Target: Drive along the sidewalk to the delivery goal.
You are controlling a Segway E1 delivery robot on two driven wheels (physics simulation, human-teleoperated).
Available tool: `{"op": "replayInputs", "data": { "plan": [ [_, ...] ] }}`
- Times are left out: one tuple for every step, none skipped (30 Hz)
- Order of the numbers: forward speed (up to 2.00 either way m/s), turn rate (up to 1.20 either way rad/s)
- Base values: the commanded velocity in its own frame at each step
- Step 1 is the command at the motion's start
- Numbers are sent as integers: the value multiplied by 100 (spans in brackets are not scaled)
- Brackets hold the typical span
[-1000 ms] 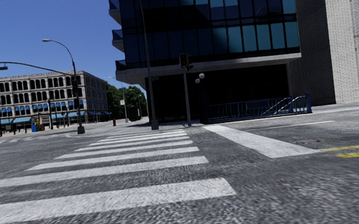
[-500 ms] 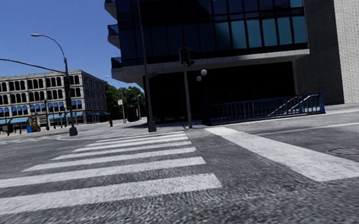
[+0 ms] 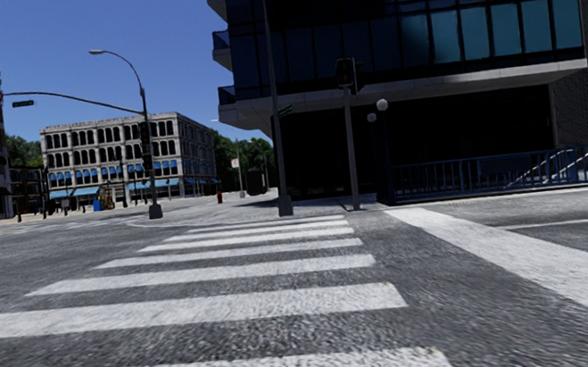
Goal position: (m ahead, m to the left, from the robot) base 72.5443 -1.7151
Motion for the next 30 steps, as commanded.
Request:
{"op": "replayInputs", "data": {
  "plan": [
    [200, 40],
    [200, 24],
    [200, 20],
    [200, 11],
    [200, 11],
    [200, 7],
    [200, 6],
    [200, 6],
    [200, 2],
    [200, 2],
    [200, 0],
    [200, 0],
    [200, 0],
    [200, 0],
    [200, 0],
    [200, 0],
    [200, 0],
    [200, 62],
    [200, 66],
    [200, 67],
    [200, 67],
    [200, 67],
    [200, 68],
    [200, 68],
    [200, 60],
    [200, 47],
    [200, 24],
    [200, 24],
    [200, 4],
    [200, 0]
  ]
}}
